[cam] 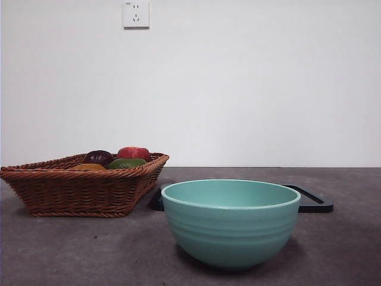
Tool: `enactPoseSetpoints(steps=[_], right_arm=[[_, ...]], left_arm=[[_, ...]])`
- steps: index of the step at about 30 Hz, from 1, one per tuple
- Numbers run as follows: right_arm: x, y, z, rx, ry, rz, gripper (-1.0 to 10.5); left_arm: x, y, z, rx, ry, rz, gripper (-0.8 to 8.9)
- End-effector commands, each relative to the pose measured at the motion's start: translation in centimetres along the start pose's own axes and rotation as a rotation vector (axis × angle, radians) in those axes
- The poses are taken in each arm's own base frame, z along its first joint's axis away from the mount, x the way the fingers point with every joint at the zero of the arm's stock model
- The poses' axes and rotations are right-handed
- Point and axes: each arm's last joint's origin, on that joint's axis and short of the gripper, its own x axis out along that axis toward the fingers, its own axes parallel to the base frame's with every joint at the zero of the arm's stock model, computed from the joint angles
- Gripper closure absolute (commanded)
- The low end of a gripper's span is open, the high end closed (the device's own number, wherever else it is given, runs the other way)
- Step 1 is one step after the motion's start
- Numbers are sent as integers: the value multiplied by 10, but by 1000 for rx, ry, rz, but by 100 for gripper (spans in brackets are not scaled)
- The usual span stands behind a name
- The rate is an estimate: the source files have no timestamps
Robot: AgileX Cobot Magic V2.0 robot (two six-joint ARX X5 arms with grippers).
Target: Pick up the wifruite, put it on the bowl, pick up the plate, put it on desk
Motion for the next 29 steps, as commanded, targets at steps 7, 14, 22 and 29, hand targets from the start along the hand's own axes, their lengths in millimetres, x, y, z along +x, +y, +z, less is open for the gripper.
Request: enactPoseSetpoints(steps=[7,14,22,29], right_arm=[[-22,22,51,-3,-76,27,940],[-29,37,87,-54,38,66,940],[-20,52,126,-106,273,141,940],[-9,70,150,-118,467,252,940]], left_arm=[[-16,-18,45,-22,-8,-61,803],[-22,-36,82,66,108,-141,804],[-14,-54,119,163,276,-262,803],[-5,-72,138,190,429,-408,804]])
